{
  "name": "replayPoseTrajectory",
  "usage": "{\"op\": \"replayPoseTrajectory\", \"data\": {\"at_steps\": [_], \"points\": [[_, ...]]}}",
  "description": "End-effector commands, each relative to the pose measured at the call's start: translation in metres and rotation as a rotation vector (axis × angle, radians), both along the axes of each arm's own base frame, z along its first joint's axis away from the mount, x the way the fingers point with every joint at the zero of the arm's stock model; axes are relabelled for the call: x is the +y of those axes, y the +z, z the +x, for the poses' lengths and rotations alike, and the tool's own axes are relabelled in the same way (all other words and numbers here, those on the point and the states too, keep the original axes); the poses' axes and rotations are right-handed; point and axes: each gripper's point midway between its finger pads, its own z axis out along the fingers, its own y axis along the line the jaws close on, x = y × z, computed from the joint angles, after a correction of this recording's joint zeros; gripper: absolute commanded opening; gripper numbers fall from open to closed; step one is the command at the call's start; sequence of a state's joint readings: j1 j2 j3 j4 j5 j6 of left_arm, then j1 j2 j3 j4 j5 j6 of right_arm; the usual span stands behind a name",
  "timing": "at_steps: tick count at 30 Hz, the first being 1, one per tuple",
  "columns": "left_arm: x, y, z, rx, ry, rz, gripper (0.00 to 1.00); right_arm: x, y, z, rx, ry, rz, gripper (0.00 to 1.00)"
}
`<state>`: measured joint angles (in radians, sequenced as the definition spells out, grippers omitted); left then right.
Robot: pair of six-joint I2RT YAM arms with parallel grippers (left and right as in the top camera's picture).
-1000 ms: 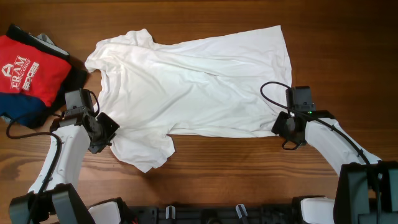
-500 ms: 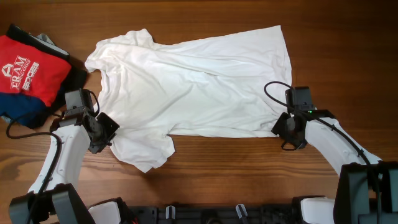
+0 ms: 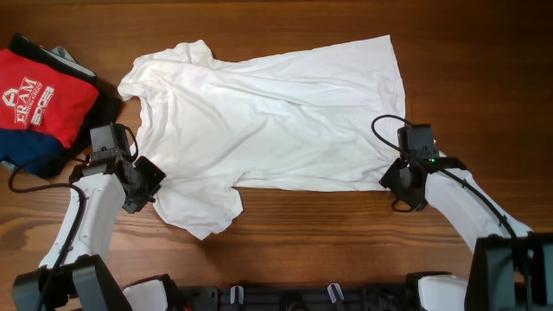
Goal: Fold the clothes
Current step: 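Move the right gripper to the T-shirt's lower-right hem corner and grasp, then lift the T-shirt by both hem corners and stretch it upward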
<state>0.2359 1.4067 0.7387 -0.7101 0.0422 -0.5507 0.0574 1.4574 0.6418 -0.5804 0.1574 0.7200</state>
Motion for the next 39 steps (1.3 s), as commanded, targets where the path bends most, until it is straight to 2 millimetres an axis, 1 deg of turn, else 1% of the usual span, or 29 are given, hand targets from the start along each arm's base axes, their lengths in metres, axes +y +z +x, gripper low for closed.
{"op": "replayPoseTrajectory", "data": {"at_steps": [1,8,12,16,19,23,24,26,27,30,32,33,35,37,39], "points": [[0.003,0.001,0.001,-0.005,-0.013,0.015,0.06,-0.007,0.014,0.003,-0.057,0.004,-0.044,0.57],[0.003,0.001,0.001,-0.004,-0.013,0.015,0.06,-0.007,0.009,0.003,-0.044,0.005,-0.045,0.55],[0.003,0.001,0.001,-0.004,-0.013,0.015,0.06,-0.008,0.003,0.001,-0.021,0.006,-0.046,0.55],[0.003,0.001,0.001,-0.004,-0.013,0.015,0.06,-0.007,-0.007,0.005,-0.009,0.028,-0.050,0.55],[0.003,0.001,0.000,-0.004,-0.013,0.015,0.06,-0.007,-0.013,0.004,0.015,0.056,-0.056,0.45],[0.003,0.001,0.000,-0.004,-0.013,0.015,0.06,-0.007,-0.013,0.003,0.020,0.056,-0.056,0.22],[0.003,0.001,0.000,-0.003,-0.013,0.015,0.06,-0.007,-0.013,0.001,0.027,0.055,-0.056,0.13],[0.003,0.001,0.000,-0.003,-0.013,0.015,0.05,-0.008,-0.014,-0.001,0.037,0.056,-0.056,0.09],[0.003,0.001,0.000,-0.003,-0.013,0.015,0.04,-0.008,-0.014,-0.003,0.046,0.056,-0.057,0.04],[-0.002,0.002,0.002,-0.013,-0.019,-0.014,0.04,-0.005,-0.012,-0.012,0.076,0.058,-0.039,0.04],[-0.010,0.007,0.006,-0.042,-0.060,-0.054,0.04,-0.004,-0.002,-0.013,0.072,0.060,-0.034,0.04],[-0.011,0.011,0.009,-0.055,-0.070,-0.057,0.04,-0.004,0.008,-0.010,0.052,0.061,-0.034,0.04],[-0.015,0.027,0.015,-0.096,-0.113,-0.069,0.04,-0.003,0.031,-0.002,0.009,0.076,-0.034,0.04],[-0.028,0.056,0.028,-0.191,-0.197,-0.117,0.04,0.001,0.066,0.011,-0.060,0.144,-0.026,0.04],[-0.041,0.084,0.037,-0.283,-0.263,-0.167,0.04,-0.003,0.094,0.016,-0.100,0.149,-0.034,0.04]]}}
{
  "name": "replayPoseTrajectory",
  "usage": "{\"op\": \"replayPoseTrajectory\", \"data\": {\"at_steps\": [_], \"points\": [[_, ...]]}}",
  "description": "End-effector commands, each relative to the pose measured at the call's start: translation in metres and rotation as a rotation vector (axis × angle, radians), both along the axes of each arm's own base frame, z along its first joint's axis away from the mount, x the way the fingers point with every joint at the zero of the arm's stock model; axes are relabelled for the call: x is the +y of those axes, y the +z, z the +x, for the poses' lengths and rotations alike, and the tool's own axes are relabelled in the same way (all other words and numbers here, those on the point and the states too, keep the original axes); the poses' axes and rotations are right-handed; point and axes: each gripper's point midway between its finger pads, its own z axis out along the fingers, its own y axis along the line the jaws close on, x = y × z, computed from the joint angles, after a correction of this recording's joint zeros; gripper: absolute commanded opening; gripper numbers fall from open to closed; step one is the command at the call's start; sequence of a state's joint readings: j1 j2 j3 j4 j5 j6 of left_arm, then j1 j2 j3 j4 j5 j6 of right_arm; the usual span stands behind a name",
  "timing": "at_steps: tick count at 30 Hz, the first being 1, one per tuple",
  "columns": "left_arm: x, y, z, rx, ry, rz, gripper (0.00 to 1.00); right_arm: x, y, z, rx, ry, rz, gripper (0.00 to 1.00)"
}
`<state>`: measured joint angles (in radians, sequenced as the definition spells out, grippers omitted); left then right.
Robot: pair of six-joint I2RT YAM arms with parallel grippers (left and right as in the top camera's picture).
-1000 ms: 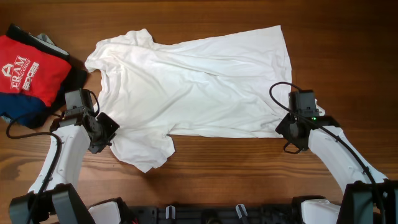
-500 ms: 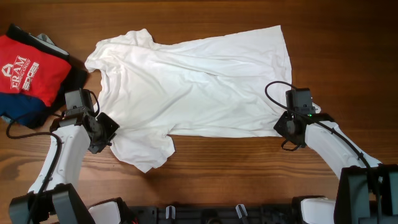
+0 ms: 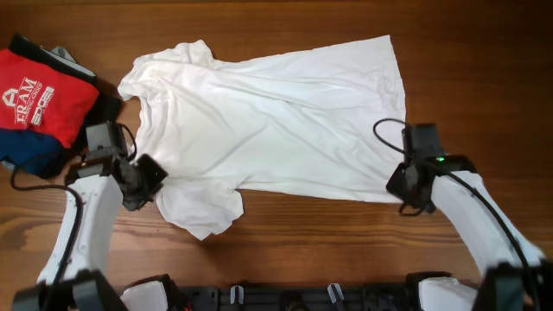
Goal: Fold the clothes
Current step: 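Lift the T-shirt by both hem corners and stretch it upward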
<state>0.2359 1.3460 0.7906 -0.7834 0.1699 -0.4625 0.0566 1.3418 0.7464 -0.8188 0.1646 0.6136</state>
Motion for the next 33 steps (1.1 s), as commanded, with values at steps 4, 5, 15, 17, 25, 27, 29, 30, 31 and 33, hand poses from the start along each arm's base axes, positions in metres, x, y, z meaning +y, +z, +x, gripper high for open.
{"op": "replayPoseTrajectory", "data": {"at_steps": [4,5,15,17,25,27,29,30,31,33], "points": [[-0.047,0.131,0.035,-0.420,-0.277,-0.157,0.04,-0.024,0.119,0.029,-0.236,-0.004,-0.016,0.04],[-0.047,0.143,0.034,-0.443,-0.281,-0.148,0.04,-0.030,0.134,0.028,-0.259,-0.005,-0.023,0.04],[-0.054,0.288,0.003,-0.763,-0.322,-0.020,0.04,-0.078,0.255,-0.011,-0.509,-0.112,-0.138,0.04],[-0.056,0.314,-0.006,-0.819,-0.324,0.004,0.04,-0.083,0.276,-0.019,-0.571,-0.121,-0.174,0.04],[-0.049,0.360,-0.017,-0.912,-0.280,0.077,0.04,-0.087,0.342,-0.028,-0.757,-0.108,-0.252,0.04],[-0.047,0.350,-0.005,-0.872,-0.278,0.058,0.04,-0.081,0.337,-0.013,-0.742,-0.032,-0.217,0.04],[-0.041,0.325,0.024,-0.769,-0.269,0.016,0.04,-0.077,0.311,0.016,-0.648,0.063,-0.143,0.04],[-0.038,0.314,0.034,-0.732,-0.265,0.002,0.04,-0.075,0.300,0.027,-0.614,0.099,-0.107,0.04],[-0.035,0.300,0.048,-0.681,-0.260,-0.017,0.04,-0.072,0.284,0.041,-0.566,0.139,-0.054,0.04],[-0.033,0.268,0.074,-0.582,-0.261,-0.057,0.04,-0.069,0.253,0.064,-0.475,0.190,0.035,0.04]]}}
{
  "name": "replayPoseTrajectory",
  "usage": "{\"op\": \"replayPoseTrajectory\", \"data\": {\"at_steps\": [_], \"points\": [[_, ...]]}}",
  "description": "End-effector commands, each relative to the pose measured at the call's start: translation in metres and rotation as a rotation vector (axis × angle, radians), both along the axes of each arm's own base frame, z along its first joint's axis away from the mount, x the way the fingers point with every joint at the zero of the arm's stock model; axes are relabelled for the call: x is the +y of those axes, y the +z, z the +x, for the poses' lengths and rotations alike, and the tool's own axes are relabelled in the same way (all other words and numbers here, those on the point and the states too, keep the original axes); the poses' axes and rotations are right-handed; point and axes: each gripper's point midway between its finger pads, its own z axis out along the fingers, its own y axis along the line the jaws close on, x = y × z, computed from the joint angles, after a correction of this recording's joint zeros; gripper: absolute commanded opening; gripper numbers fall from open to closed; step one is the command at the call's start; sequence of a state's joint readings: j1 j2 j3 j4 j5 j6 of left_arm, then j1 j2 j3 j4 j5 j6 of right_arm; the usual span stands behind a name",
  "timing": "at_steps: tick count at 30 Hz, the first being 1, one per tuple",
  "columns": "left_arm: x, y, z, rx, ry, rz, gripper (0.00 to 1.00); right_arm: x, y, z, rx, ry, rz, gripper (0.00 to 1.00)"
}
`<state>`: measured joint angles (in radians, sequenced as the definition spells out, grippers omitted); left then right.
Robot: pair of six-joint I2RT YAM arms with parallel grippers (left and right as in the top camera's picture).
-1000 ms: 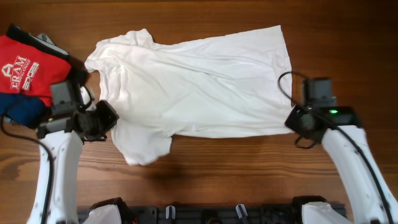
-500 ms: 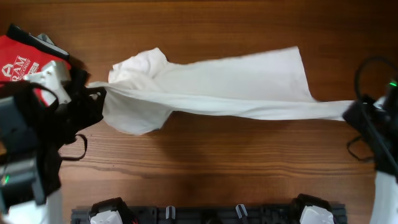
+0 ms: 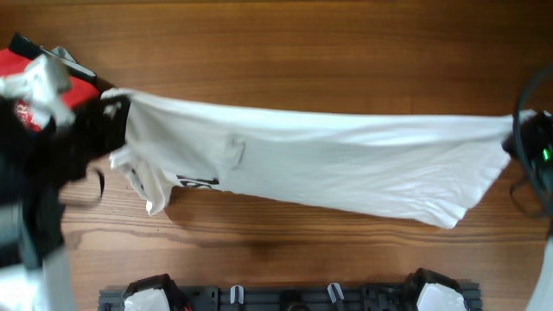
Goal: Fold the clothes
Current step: 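Lift the T-shirt by both hem corners and stretch it upward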
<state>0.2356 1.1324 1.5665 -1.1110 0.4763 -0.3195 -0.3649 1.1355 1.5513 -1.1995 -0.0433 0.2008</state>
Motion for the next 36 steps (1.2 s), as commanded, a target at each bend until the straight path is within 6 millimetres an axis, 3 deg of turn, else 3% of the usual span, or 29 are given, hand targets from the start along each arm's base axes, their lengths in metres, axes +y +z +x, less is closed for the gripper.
{"op": "replayPoseTrajectory", "data": {"at_steps": [1,5,7,9,10,11,13,14,15,17,19,20,22,23,26,30,32,34,36], "points": [[0.008,-0.062,0.054,0.195,-0.006,-0.028,0.04,0.010,-0.055,0.043,0.164,0.170,0.119,0.04],[-0.012,-0.120,0.121,0.259,-0.090,-0.031,0.04,0.011,-0.119,0.094,0.291,0.242,0.179,0.04],[-0.032,-0.136,0.166,0.174,-0.150,-0.020,0.04,0.020,-0.135,0.136,0.229,0.295,0.187,0.04],[-0.048,-0.128,0.203,0.030,-0.192,-0.006,0.04,0.021,-0.128,0.166,0.135,0.291,0.171,0.04],[-0.052,-0.115,0.220,-0.057,-0.191,-0.008,0.04,0.018,-0.116,0.182,0.064,0.272,0.165,0.04],[-0.055,-0.088,0.238,-0.176,-0.172,-0.033,0.04,0.012,-0.088,0.202,-0.050,0.214,0.180,0.04],[-0.050,-0.030,0.257,-0.373,-0.125,-0.082,0.04,0.003,-0.036,0.220,-0.210,0.143,0.214,0.04],[-0.041,0.009,0.263,-0.477,-0.083,-0.116,0.04,0.000,0.010,0.228,-0.325,0.140,0.194,0.04],[-0.032,0.050,0.263,-0.570,-0.053,-0.143,0.04,-0.003,0.040,0.230,-0.392,0.143,0.157,0.04],[-0.014,0.112,0.255,-0.697,-0.018,-0.132,0.04,-0.017,0.097,0.225,-0.495,0.104,0.041,0.04],[-0.003,0.149,0.243,-0.740,-0.006,-0.113,0.04,-0.025,0.132,0.216,-0.546,0.086,-0.067,0.04],[-0.001,0.154,0.238,-0.731,-0.016,-0.080,0.04,-0.029,0.137,0.212,-0.539,0.075,-0.107,0.04],[-0.005,0.141,0.234,-0.660,-0.050,-0.054,0.04,-0.035,0.126,0.208,-0.483,0.062,-0.144,0.04],[-0.011,0.123,0.232,-0.587,-0.086,-0.055,0.04,-0.040,0.109,0.206,-0.415,0.042,-0.153,0.04],[-0.027,0.049,0.216,-0.284,-0.155,-0.060,0.04,-0.048,0.047,0.196,-0.175,0.017,-0.145,0.04],[-0.048,-0.067,0.169,0.173,-0.272,0.010,0.04,-0.047,-0.056,0.181,0.194,0.026,-0.052,0.04],[-0.044,-0.095,0.154,0.297,-0.272,0.049,0.04,-0.045,-0.084,0.174,0.298,0.035,-0.025,0.04],[-0.028,-0.136,0.128,0.506,-0.227,0.120,0.04,-0.041,-0.119,0.161,0.441,0.048,0.019,0.04],[-0.017,-0.158,0.109,0.638,-0.201,0.159,0.04,-0.037,-0.144,0.149,0.559,0.066,0.049,0.04]]}}
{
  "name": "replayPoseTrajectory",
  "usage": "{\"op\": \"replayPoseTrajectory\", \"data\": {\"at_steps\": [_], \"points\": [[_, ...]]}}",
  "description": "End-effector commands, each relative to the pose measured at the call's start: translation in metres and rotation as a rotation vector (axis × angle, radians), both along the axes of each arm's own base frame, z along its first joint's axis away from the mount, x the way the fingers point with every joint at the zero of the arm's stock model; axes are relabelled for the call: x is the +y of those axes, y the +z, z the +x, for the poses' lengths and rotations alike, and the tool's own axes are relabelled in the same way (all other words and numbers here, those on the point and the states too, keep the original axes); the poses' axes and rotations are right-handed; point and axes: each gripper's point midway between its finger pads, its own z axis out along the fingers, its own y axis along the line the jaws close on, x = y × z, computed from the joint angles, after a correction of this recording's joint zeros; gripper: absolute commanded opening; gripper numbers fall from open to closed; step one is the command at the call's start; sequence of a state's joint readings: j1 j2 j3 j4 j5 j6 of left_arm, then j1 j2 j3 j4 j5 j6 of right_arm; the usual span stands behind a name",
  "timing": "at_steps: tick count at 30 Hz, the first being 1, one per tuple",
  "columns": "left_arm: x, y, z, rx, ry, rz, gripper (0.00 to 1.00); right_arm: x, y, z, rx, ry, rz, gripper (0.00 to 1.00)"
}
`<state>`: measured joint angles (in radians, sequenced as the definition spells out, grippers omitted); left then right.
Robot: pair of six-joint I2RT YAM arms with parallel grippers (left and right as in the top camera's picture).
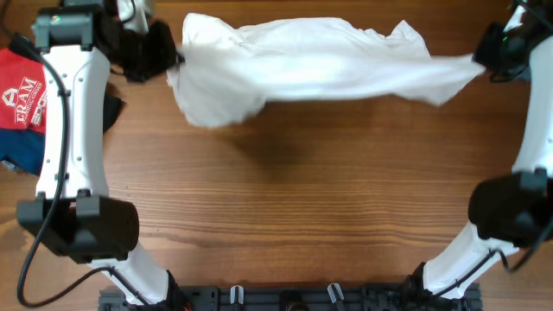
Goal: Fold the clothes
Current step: 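Lift the T-shirt by both hem corners and stretch it upward, then swing the held T-shirt forward and lay it flat on the table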
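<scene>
A white T-shirt [320, 60] hangs stretched across the far half of the table, lifted off the wood and bunched along its length. My left gripper [177, 59] is shut on its left end at the far left, where a fold of cloth droops. At the far right edge my right gripper [478, 60] is shut on the shirt's other end. The fingertips themselves are hidden by cloth and the arm housings.
A red and blue garment [26, 104] with white lettering lies bunched at the left edge, beside the left arm. The brown wooden table [285, 199] shows below the shirt. The arm bases stand along the near edge.
Both grippers have moved toward the far side of the table with the shirt stretched between them. The shirt now hangs further back and more bunched, no longer sagging over the table's middle.
The white shirt lay flat on the table with a gripper at each near corner, left at the sleeve and right at the hem. Both stayed there a moment later. Then the shirt was held up stretched between them, and now it is at the far side.
</scene>
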<state>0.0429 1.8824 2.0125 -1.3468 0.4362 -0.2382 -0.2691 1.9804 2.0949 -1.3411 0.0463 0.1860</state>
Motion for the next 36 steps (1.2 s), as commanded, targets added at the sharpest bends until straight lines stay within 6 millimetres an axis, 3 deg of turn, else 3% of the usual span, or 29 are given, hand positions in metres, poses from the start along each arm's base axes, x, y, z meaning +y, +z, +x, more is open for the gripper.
{"op": "replayPoseTrajectory", "data": {"at_steps": [1,4,8,12,13,17,20,23,26,29,31,34,36], "points": [[0.029,-0.035,-0.023,0.140,-0.016,0.175,0.04,-0.004,-0.030,-0.016,0.149,0.013,0.002,0.04],[0.030,-0.041,-0.029,0.172,-0.018,0.178,0.04,0.000,-0.037,-0.025,0.200,0.009,0.022,0.04],[0.026,-0.019,-0.017,0.056,-0.015,0.157,0.04,0.011,-0.004,-0.025,0.093,0.025,0.052,0.04],[0.021,0.038,-0.021,-0.142,-0.011,0.139,0.04,0.015,0.071,-0.040,-0.118,0.021,-0.008,0.04],[0.021,0.057,-0.029,-0.197,-0.008,0.142,0.04,0.017,0.101,-0.049,-0.210,0.013,-0.031,0.04],[0.019,0.115,-0.065,-0.362,0.004,0.151,0.04,0.028,0.186,-0.087,-0.475,0.013,-0.105,0.04],[0.017,0.153,-0.097,-0.481,0.012,0.158,0.04,0.037,0.228,-0.120,-0.610,0.015,-0.144,0.04],[0.016,0.181,-0.122,-0.583,0.019,0.163,0.04,0.040,0.256,-0.145,-0.703,0.001,-0.189,0.04],[0.015,0.206,-0.137,-0.687,0.030,0.169,0.04,0.042,0.276,-0.152,-0.785,0.003,-0.213,0.04],[0.016,0.216,-0.135,-0.734,0.033,0.171,0.04,0.042,0.277,-0.141,-0.796,0.014,-0.206,0.04],[0.016,0.207,-0.122,-0.699,0.031,0.169,0.04,0.040,0.258,-0.121,-0.733,0.028,-0.173,0.04],[0.016,0.176,-0.089,-0.595,0.019,0.160,0.04,0.031,0.220,-0.087,-0.613,0.035,-0.138,0.04],[0.015,0.140,-0.057,-0.484,0.003,0.153,0.04,0.027,0.181,-0.055,-0.505,0.074,-0.100,0.04]]}}
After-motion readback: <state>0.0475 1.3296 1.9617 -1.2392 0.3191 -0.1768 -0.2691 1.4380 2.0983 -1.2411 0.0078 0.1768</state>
